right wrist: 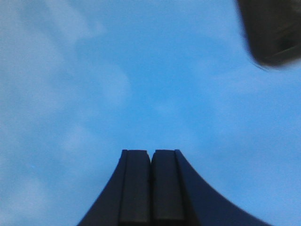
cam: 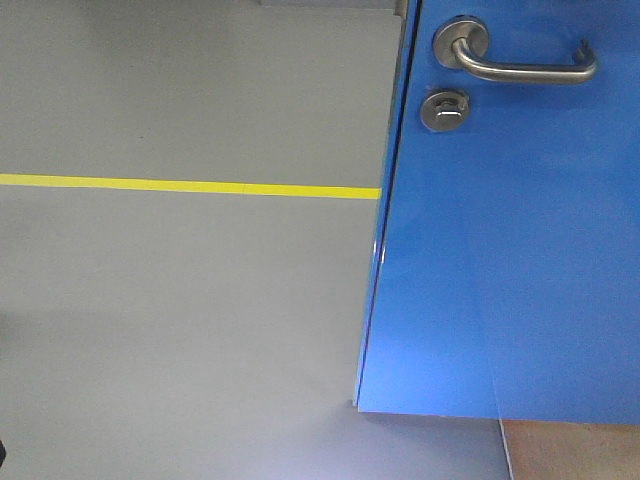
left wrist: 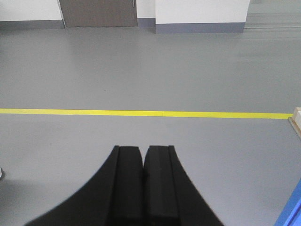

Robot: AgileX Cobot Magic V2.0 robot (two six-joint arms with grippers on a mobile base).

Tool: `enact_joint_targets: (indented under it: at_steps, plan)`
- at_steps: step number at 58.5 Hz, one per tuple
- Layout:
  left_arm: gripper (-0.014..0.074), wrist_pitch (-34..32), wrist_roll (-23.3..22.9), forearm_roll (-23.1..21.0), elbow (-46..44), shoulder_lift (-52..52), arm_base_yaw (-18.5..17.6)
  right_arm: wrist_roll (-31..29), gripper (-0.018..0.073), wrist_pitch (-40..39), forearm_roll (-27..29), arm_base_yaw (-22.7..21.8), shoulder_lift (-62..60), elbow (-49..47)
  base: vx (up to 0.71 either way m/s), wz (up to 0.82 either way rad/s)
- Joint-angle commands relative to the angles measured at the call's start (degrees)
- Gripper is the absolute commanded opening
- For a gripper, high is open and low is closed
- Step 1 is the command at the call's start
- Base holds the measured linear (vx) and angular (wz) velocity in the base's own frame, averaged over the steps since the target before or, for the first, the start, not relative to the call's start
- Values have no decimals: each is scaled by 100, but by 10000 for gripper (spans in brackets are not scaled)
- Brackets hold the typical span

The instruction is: Move to blue door and open it

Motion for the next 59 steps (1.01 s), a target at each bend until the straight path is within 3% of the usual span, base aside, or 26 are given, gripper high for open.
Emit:
enact_joint_targets:
  at_steps: [1, 11, 20, 30, 49, 52, 59]
  plan:
    - [73, -446, -39, -15, -151, -78, -20, 40, 8, -413, -860, -22, -905, 610, 0, 0]
    - [73, -446, -39, -15, -151, -78, -20, 21, 8, -1408, -1881, -22, -2323, 2586, 0, 0]
    - [73, -446, -39, -15, -151, -78, -20, 27, 8, -2204, -1837, -22, -3497, 4349, 0, 0]
    - [73, -446, -39, -15, -151, -78, -20, 15, 8, -2441, -1842, -22, -4598, 5974, 0, 0]
    - [73, -446, -39, -15, -151, -78, -20, 15, 8, -2443, -1759, -22, -6909, 7619, 0, 0]
    - [73, -446, -39, -15, -151, -78, -20, 24, 8, -1969, -1621, -22, -7168, 7590, 0, 0]
    - [73, -440, -39, -15, -151, -78, -20, 41, 8, -1807, -1408, -17, -7086, 7598, 0, 0]
